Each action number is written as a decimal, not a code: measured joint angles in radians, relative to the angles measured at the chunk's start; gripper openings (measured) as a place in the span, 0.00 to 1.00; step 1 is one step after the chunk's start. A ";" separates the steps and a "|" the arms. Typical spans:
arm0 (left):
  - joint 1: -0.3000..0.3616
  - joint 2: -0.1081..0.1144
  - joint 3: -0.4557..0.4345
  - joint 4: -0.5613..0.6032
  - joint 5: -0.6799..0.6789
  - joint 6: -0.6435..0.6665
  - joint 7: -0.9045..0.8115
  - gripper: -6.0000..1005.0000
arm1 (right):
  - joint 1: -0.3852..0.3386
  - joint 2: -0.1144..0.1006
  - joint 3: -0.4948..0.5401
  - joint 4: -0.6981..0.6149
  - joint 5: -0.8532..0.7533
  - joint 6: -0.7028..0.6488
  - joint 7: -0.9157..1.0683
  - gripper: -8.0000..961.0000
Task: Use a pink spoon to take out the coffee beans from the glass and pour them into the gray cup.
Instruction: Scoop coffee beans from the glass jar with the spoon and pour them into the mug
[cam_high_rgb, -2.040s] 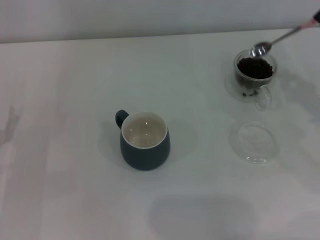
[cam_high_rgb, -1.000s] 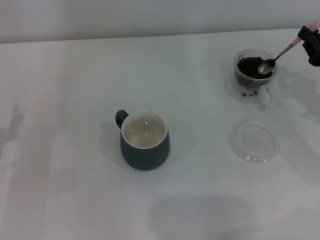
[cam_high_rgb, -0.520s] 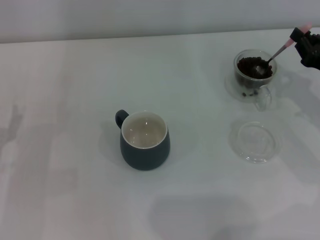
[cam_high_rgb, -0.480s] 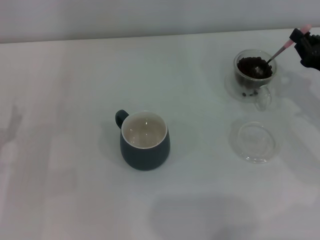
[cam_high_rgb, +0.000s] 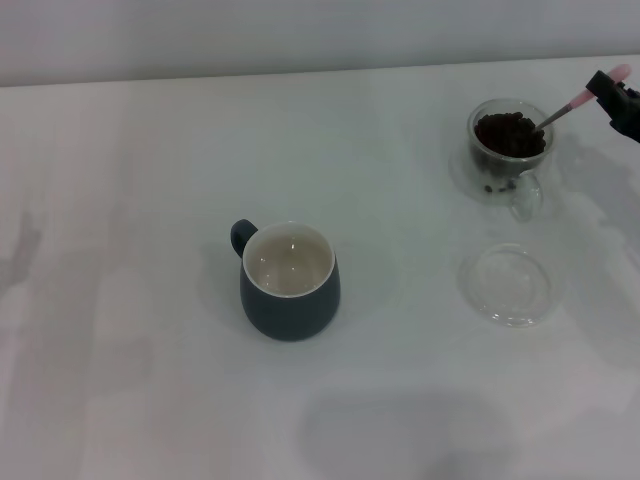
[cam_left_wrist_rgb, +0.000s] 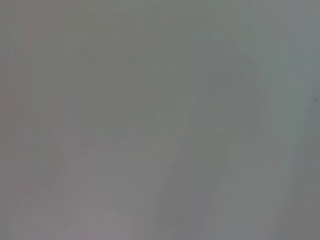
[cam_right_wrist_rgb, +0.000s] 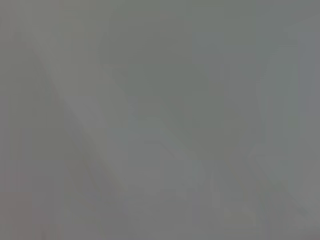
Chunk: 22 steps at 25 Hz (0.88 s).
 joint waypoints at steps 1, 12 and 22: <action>0.001 0.000 0.000 0.000 0.000 0.000 0.000 0.89 | 0.000 0.000 0.000 0.000 0.000 -0.004 0.015 0.16; 0.004 0.000 0.000 0.000 0.001 -0.007 0.003 0.89 | 0.002 0.000 0.007 0.000 0.001 -0.024 0.221 0.16; 0.006 0.000 0.000 0.000 0.001 -0.008 0.004 0.89 | 0.006 0.001 0.000 0.002 0.002 -0.072 0.371 0.16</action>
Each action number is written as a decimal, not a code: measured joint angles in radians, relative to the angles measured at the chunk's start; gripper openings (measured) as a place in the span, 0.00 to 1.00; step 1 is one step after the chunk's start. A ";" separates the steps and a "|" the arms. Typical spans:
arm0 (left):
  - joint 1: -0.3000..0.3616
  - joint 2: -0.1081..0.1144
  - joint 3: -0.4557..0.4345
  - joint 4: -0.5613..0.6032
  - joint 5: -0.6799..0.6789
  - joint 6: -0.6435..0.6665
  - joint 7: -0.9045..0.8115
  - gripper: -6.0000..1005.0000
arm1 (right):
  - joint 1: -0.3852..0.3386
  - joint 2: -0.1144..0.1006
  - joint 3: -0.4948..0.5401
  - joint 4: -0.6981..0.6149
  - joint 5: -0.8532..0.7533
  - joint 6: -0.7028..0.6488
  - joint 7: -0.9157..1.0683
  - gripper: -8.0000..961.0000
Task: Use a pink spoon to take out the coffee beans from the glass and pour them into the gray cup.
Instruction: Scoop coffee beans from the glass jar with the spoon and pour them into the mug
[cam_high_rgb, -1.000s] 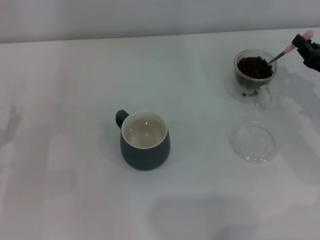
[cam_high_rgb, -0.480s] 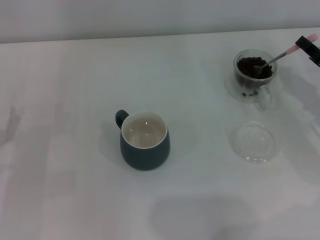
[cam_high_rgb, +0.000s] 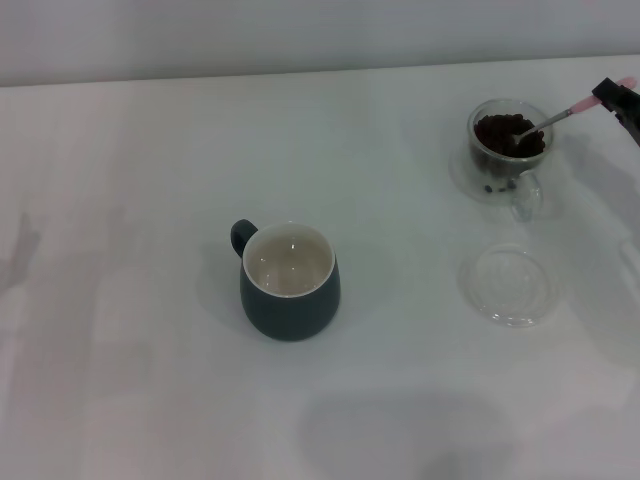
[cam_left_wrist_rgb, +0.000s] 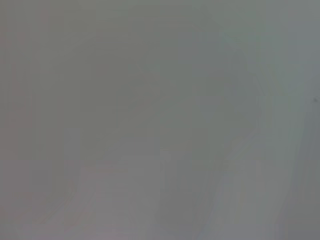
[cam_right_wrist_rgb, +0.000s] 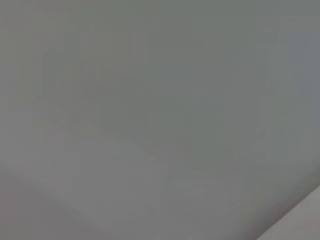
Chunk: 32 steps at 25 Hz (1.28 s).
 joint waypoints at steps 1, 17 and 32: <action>0.000 0.000 0.000 0.000 0.000 0.000 0.000 0.89 | 0.002 0.000 0.001 0.003 0.000 0.000 0.014 0.16; 0.000 -0.002 0.000 0.000 -0.004 -0.001 -0.001 0.89 | 0.002 -0.004 0.010 0.004 0.027 -0.020 0.149 0.16; 0.000 0.000 -0.006 0.000 -0.006 0.001 -0.001 0.89 | -0.003 -0.013 0.019 -0.012 0.040 -0.042 0.263 0.16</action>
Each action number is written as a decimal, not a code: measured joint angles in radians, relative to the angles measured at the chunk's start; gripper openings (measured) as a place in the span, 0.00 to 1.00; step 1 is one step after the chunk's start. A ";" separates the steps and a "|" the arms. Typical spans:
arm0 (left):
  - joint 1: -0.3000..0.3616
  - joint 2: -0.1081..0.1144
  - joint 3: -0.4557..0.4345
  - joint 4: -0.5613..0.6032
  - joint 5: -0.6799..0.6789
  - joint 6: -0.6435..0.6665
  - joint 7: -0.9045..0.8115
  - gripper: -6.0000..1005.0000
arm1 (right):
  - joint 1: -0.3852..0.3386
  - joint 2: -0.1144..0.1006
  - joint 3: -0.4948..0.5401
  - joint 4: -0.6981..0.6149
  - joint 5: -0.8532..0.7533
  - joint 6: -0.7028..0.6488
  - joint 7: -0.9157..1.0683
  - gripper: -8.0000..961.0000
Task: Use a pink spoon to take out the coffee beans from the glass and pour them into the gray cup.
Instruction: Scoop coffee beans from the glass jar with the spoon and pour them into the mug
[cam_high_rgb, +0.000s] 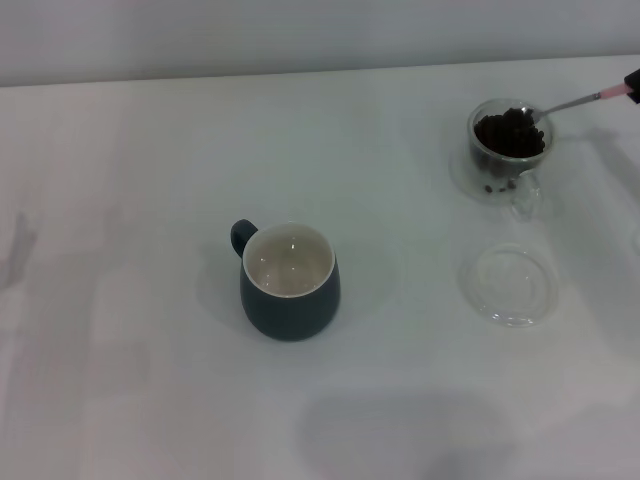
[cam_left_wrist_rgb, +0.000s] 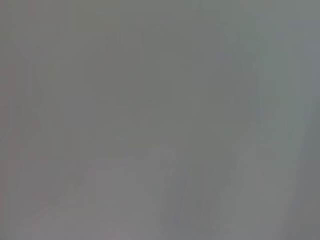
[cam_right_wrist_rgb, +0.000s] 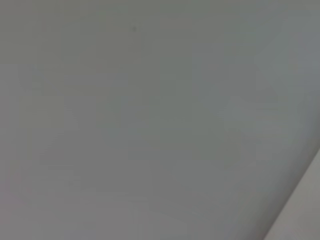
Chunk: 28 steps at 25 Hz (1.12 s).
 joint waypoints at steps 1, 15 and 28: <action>0.000 0.000 0.000 0.000 0.000 0.000 0.000 0.89 | 0.000 -0.001 0.000 -0.008 -0.003 0.000 0.013 0.16; 0.000 0.002 -0.002 0.002 -0.003 0.006 0.002 0.89 | -0.003 -0.047 -0.118 -0.062 -0.011 0.012 0.193 0.16; 0.008 0.000 -0.002 0.003 -0.003 0.007 0.003 0.89 | -0.004 -0.039 -0.143 -0.169 -0.149 0.064 0.371 0.16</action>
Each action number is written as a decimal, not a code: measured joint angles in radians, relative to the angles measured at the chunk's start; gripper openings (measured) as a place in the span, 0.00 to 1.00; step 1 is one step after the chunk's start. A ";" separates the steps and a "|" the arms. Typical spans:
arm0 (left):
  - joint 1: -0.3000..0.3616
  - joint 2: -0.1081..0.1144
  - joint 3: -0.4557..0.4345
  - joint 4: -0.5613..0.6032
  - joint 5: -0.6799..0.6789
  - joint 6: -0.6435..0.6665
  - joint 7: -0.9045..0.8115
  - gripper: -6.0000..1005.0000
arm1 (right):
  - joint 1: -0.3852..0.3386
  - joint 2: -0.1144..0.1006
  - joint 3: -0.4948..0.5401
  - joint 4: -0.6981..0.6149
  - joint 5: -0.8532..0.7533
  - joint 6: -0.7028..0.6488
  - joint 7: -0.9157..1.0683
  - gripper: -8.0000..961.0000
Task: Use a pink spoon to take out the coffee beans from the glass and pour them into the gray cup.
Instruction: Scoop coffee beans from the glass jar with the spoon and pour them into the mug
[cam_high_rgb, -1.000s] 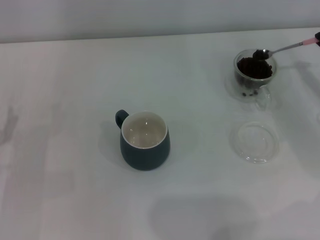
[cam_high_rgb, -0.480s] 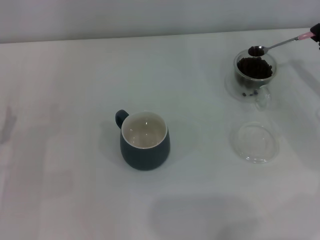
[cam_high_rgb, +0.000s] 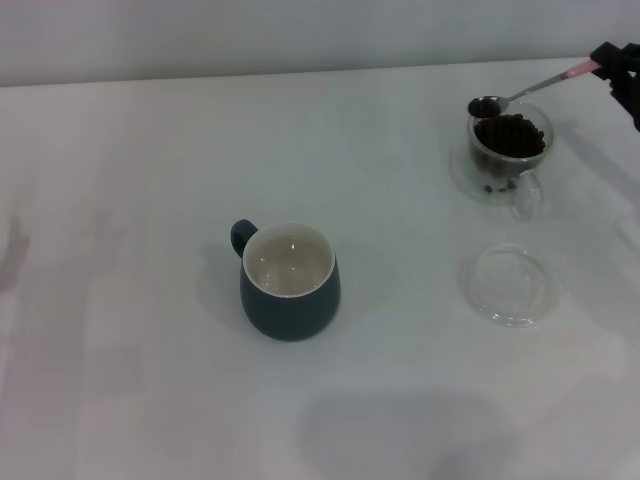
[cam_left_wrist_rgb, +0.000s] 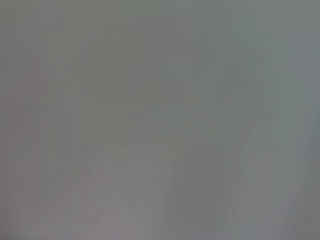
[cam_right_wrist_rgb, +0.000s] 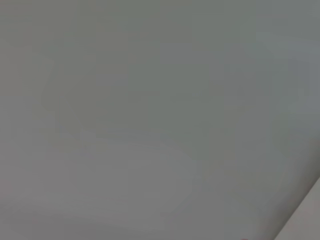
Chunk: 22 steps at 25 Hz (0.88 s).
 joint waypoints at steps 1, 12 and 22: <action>0.000 0.000 0.000 0.000 0.000 0.000 0.000 0.89 | 0.000 0.002 -0.001 -0.006 -0.010 0.007 0.010 0.16; 0.002 -0.002 0.005 0.000 0.001 0.000 0.000 0.89 | 0.023 0.031 -0.070 -0.012 -0.043 0.062 0.050 0.16; 0.003 0.000 0.003 0.000 0.002 0.000 0.000 0.89 | 0.049 0.050 -0.198 -0.014 -0.037 0.079 0.055 0.16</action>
